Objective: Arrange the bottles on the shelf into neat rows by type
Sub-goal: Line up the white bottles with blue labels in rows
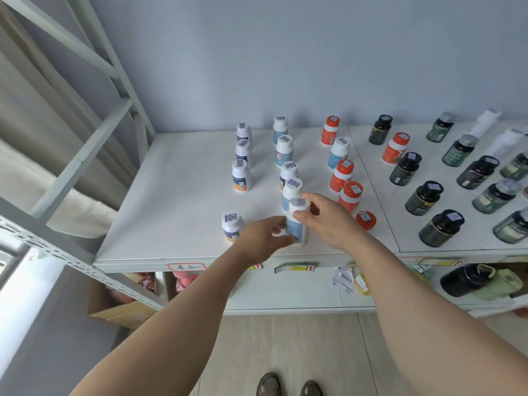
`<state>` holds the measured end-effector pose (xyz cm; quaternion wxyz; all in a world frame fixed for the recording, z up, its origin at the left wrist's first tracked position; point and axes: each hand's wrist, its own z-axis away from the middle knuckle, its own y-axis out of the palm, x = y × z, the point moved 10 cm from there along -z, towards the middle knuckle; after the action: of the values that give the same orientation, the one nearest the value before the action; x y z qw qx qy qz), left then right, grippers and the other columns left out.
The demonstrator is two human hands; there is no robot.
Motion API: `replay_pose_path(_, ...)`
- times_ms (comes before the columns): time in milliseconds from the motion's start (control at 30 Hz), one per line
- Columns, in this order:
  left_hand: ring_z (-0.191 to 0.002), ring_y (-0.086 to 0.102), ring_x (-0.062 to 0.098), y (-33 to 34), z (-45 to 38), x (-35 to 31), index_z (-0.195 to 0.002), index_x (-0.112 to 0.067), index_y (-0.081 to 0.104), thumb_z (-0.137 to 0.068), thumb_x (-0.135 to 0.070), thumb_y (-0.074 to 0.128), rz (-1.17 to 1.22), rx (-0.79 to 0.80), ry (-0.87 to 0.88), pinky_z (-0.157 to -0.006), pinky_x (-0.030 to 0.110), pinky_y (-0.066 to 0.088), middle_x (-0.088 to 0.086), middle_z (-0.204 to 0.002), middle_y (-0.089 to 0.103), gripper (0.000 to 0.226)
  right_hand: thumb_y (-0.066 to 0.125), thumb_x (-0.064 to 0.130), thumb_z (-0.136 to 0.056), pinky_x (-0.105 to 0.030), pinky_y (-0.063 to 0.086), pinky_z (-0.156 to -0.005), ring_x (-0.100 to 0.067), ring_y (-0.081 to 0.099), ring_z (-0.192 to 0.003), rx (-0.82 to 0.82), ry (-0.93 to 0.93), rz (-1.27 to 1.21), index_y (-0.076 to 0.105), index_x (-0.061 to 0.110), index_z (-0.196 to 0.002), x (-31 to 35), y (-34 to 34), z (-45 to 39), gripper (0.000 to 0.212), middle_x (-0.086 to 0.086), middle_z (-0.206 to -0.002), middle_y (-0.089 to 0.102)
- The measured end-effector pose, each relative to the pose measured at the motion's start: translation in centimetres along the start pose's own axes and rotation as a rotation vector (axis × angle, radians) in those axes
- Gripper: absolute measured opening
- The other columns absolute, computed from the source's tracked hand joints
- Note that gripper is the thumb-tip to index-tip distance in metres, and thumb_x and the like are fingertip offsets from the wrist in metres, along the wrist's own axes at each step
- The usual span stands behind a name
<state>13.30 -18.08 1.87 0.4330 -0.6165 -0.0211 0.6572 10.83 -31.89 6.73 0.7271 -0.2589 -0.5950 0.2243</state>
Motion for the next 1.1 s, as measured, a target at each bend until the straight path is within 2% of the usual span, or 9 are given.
replay_pose_path(133,-0.126,0.051,0.018,-1.1,0.5,-1.3,-0.141,-0.022,0.046,-0.093,-0.038,0.059,-0.452,-0.083,0.097,-0.1,0.034,0.044,-0.004,-0.141,0.051,0.053,0.056,0.034,-0.094,-0.029,0.042,-0.092,-0.014,0.051,-0.12,0.051,0.01,-0.009,0.041,0.03,-0.139,-0.6,1.1,0.1,0.048,0.008,-0.136,0.054)
replay_pose_path(267,-0.129,0.046,0.02,-1.0,0.6,-1.7,-0.144,-0.021,0.041,-0.096,-0.033,0.053,-0.606,-0.057,0.157,-0.097,0.031,0.042,-0.003,-0.147,0.045,0.051,0.058,0.032,-0.093,-0.031,0.042,-0.097,-0.014,0.051,-0.121,0.089,0.018,-0.028,0.04,0.031,-0.138,-1.3,2.3,0.0,0.049,0.008,-0.136,0.054)
replay_pose_path(367,-0.129,0.047,0.021,-1.3,0.6,-1.7,-0.144,-0.019,0.042,-0.097,-0.03,0.052,-0.584,-0.053,0.165,-0.099,0.031,0.042,-0.001,-0.147,0.045,0.049,0.059,0.033,-0.092,-0.03,0.04,-0.097,-0.013,0.051,-0.122,0.112,0.045,-0.036,0.04,0.033,-0.138,-2.0,2.9,0.0,0.049,0.01,-0.134,0.054)
replay_pose_path(467,-0.13,0.046,0.021,-2.2,0.4,-2.3,-0.143,-0.019,0.043,-0.097,-0.03,0.052,-0.562,-0.057,0.181,-0.1,0.033,0.042,-0.002,-0.147,0.044,0.048,0.065,0.04,-0.085,-0.034,0.041,-0.101,-0.01,0.05,-0.122,0.13,0.062,-0.107,0.044,0.039,-0.133,-1.9,2.6,-0.1,0.052,0.014,-0.131,0.055)
replay_pose_path(600,-0.127,0.048,0.02,-5.1,-0.6,-5.0,-0.142,-0.021,0.044,-0.098,-0.03,0.051,-0.591,-0.135,0.237,-0.096,0.033,0.045,-0.004,-0.145,0.046,0.047,0.066,0.042,-0.084,-0.035,0.04,-0.102,-0.009,0.049,-0.123,0.028,0.045,-0.182,0.048,0.038,-0.131,-0.2,-0.2,-1.8,0.051,0.014,-0.134,0.052)
replay_pose_path(733,-0.125,0.049,0.021,-7.3,-2.4,-6.1,-0.143,-0.022,0.042,-0.097,-0.032,0.053,-0.609,-0.157,0.208,-0.094,0.033,0.045,-0.004,-0.145,0.045,0.049,0.061,0.046,-0.088,-0.033,0.041,-0.099,-0.014,0.047,-0.126,-0.07,0.03,-0.021,0.047,0.03,-0.135,1.4,-2.7,-4.0,0.051,0.007,-0.14,0.049)
replay_pose_path(933,-0.131,0.045,0.019,-6.6,-6.1,-4.0,-0.145,-0.021,0.041,-0.094,-0.036,0.059,-0.631,-0.004,0.075,-0.105,0.034,0.04,-0.002,-0.146,0.045,0.056,0.066,0.036,-0.087,-0.026,0.04,-0.089,-0.017,0.05,-0.122,0.058,0.068,0.121,0.042,0.027,-0.141,1.1,-1.1,-7.0,0.06,0.004,-0.139,0.051)
replay_pose_path(1100,-0.127,0.051,0.015,-5.4,-7.9,-1.8,-0.143,-0.021,0.043,-0.086,-0.036,0.071,-0.437,0.133,-0.049,-0.106,0.031,0.039,-0.004,-0.14,0.054,0.066,0.065,0.036,-0.088,-0.028,0.046,-0.09,-0.015,0.056,-0.113,0.051,0.046,0.09,0.047,0.029,-0.135,0.3,-1.2,-8.3,0.051,0.007,-0.134,0.057)
